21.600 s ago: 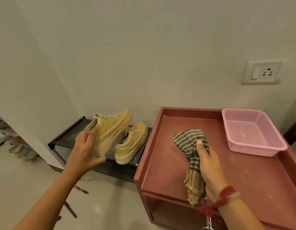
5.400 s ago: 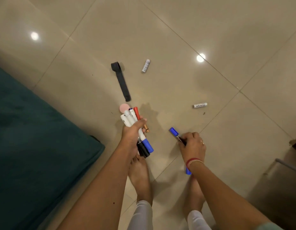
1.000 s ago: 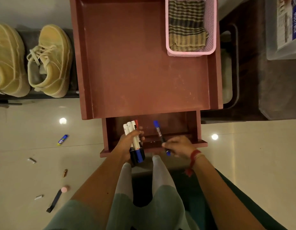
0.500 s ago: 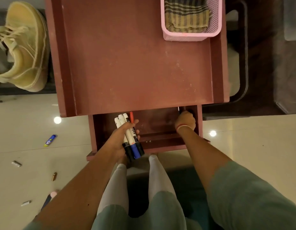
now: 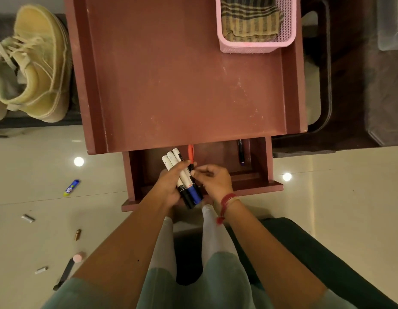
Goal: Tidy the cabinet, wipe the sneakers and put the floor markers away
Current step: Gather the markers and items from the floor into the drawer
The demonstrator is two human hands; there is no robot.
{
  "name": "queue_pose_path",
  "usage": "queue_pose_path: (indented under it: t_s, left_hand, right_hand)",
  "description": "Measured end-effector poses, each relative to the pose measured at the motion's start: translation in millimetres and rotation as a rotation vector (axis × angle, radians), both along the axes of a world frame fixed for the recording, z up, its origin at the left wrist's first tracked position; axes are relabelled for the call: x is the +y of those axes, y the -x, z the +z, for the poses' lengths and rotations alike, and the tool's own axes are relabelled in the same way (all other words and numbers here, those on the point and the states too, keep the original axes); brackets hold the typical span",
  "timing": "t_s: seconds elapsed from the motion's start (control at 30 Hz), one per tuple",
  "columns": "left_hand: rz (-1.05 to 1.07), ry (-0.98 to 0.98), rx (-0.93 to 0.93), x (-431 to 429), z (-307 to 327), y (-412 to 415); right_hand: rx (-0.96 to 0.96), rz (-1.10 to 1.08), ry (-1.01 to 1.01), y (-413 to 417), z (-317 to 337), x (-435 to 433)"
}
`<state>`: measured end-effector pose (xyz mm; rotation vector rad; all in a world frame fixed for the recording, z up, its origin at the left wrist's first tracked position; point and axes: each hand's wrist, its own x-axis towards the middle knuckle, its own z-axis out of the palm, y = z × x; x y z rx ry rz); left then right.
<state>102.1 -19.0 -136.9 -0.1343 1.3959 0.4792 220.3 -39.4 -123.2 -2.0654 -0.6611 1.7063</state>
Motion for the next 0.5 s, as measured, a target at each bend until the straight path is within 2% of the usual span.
queue_pose_path:
  t_s: [0.27, 0.4, 0.5]
  left_hand:
    - [0.003, -0.023, -0.071, -6.1, 2.4, 0.4]
    - [0.069, -0.068, 0.016, -1.3, 2.7, -5.8]
    - [0.012, -0.081, 0.106, -1.2, -3.1, -7.3]
  right_hand:
    - [-0.096, -0.081, 0.03, -3.7, -16.6, 2.7]
    - [-0.354, -0.099, 0.028, -45.6, -35.1, 16.2]
    - [-0.549, 0.005, 0.025, -76.3, -53.7, 28.0]
